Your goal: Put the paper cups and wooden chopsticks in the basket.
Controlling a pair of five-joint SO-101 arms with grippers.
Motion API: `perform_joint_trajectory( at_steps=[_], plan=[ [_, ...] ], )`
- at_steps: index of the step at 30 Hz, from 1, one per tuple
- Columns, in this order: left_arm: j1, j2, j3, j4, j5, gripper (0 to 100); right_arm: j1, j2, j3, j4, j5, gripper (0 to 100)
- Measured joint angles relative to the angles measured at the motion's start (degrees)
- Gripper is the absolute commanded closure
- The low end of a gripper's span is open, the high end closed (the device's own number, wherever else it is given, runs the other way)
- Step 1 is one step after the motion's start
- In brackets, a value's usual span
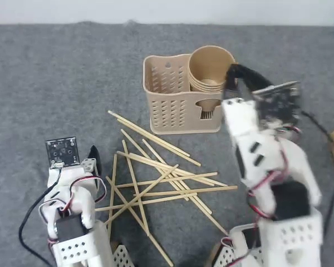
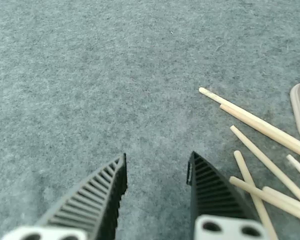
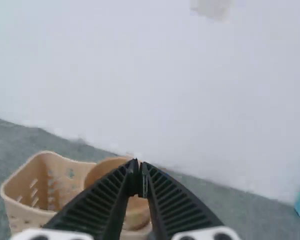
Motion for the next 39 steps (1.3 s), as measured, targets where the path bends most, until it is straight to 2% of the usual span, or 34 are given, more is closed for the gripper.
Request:
perform_joint_trajectory(
  at_steps=[3, 7, 12, 15, 19, 25, 33, 39],
  plan=[
    [0.0, 0.0, 0.0, 0.0, 0.0, 81, 6.5, -0.4, -7.0, 12.6, -2.8, 99.0],
    [0.0, 0.0, 0.0, 0.0, 0.0, 81, 19.5, -0.7, -11.1, 26.6, -3.2, 98.9],
    [0.0, 0.0, 0.0, 0.0, 0.0, 81, 38.0, 4.7, -9.1, 30.7, 5.5, 98.7],
    [0.0, 0.0, 0.0, 0.0, 0.0, 81, 46.3, 6.5, -3.0, 28.5, 11.9, 96.5],
    [0.0, 0.0, 0.0, 0.0, 0.0, 81, 54.2, 8.2, 5.1, 24.6, 15.6, 87.9],
    [0.0, 0.0, 0.0, 0.0, 0.0, 81, 62.5, 8.3, 14.6, 16.0, 20.4, 86.8],
    [0.0, 0.0, 0.0, 0.0, 0.0, 81, 65.2, 9.1, 26.9, 0.7, 21.1, 86.8],
    [0.0, 0.0, 0.0, 0.0, 0.0, 81, 65.2, 20.4, 27.3, -7.4, 20.9, 86.8]
  ],
)
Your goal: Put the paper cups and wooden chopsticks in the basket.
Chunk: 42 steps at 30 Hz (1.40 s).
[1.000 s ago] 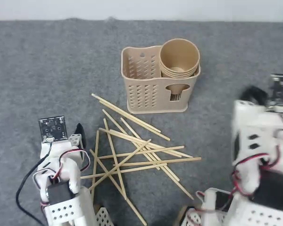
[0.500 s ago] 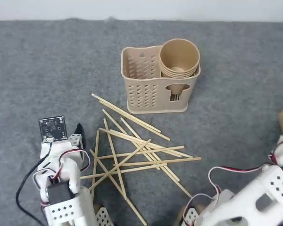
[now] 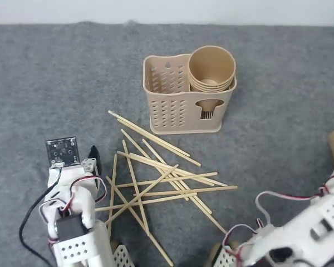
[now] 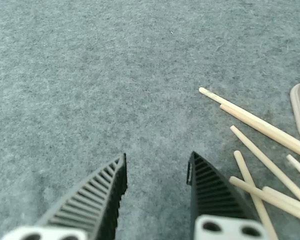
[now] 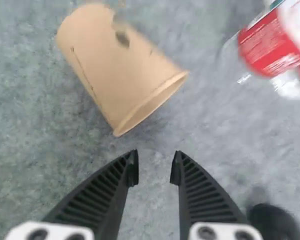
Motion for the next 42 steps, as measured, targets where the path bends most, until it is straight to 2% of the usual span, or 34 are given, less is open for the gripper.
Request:
perform_joint_trajectory(
  at_steps=[5, 11, 21, 33, 42],
  plan=[
    [0.0, 0.0, 0.0, 0.0, 0.0, 81, 0.0, 15.3, -4.2, -5.0, -3.4, 86.8],
    [0.0, 0.0, 0.0, 0.0, 0.0, 81, -1.0, 28.0, -10.8, -5.6, -6.0, 86.8],
    [0.0, 0.0, 0.0, 0.0, 0.0, 81, -6.0, 28.3, -11.9, -5.8, -9.2, 86.8],
    [0.0, 0.0, 0.0, 0.0, 0.0, 81, -10.4, 28.3, -12.1, -12.7, -9.8, 86.8],
    [0.0, 0.0, 0.0, 0.0, 0.0, 81, -11.4, 28.3, -12.1, -11.3, -9.8, 86.8]
  ],
)
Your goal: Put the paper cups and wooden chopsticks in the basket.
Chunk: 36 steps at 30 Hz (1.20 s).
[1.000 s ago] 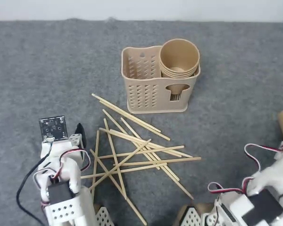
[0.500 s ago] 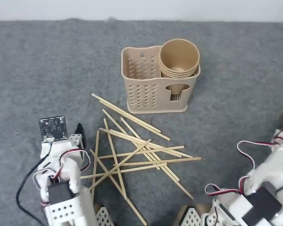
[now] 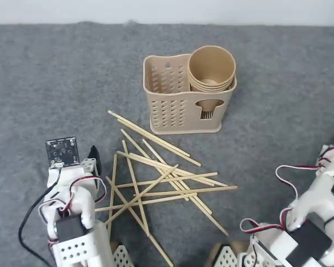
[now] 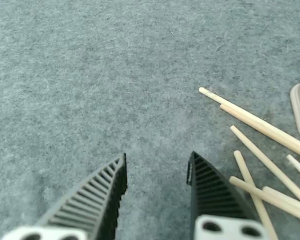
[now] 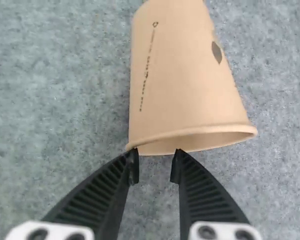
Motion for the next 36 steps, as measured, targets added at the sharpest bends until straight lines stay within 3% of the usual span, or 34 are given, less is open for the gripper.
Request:
perform_joint_trajectory(
  at_steps=[6, 17, 26, 36],
  plan=[
    [0.0, 0.0, 0.0, 0.0, 0.0, 81, -3.9, -5.1, -1.0, 8.9, 0.0, 86.8],
    [0.0, 0.0, 0.0, 0.0, 0.0, 81, -3.6, -7.9, -1.0, 5.9, -1.4, 86.8],
    [0.0, 0.0, 0.0, 0.0, 0.0, 81, -3.6, -7.1, 2.5, -4.4, -1.8, 86.8],
    [0.0, 0.0, 0.0, 0.0, 0.0, 81, -3.6, 5.5, 2.5, -17.1, -1.8, 86.8]
  ],
)
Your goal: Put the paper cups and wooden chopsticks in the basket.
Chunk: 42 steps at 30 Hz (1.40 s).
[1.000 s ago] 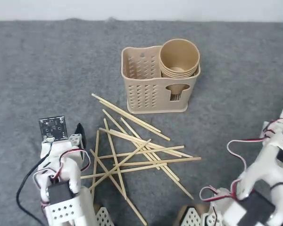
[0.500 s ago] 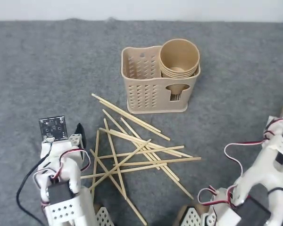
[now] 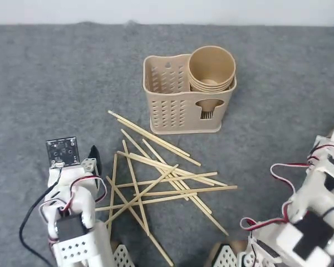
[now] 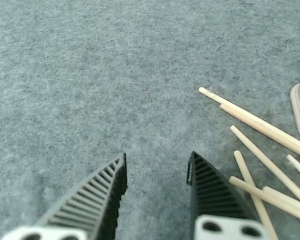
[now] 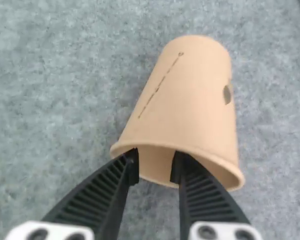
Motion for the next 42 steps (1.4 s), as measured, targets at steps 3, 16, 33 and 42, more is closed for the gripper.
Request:
perform_joint_trajectory(
  at_steps=[3, 16, 33, 42],
  plan=[
    [0.0, 0.0, 0.0, 0.0, 0.0, 81, 0.1, 0.7, 0.0, -0.4, 0.0, 86.8],
    [0.0, 0.0, 0.0, 0.0, 0.0, 81, 0.1, 0.0, -0.4, 4.5, -1.7, 78.6],
    [1.2, 0.0, 0.0, 0.0, 0.0, 81, 3.0, -28.3, -0.4, 23.1, 24.9, 78.6],
    [1.2, 0.0, 0.0, 0.0, 0.0, 81, 4.9, -15.2, -0.4, 12.7, 33.6, 78.6]
  ],
)
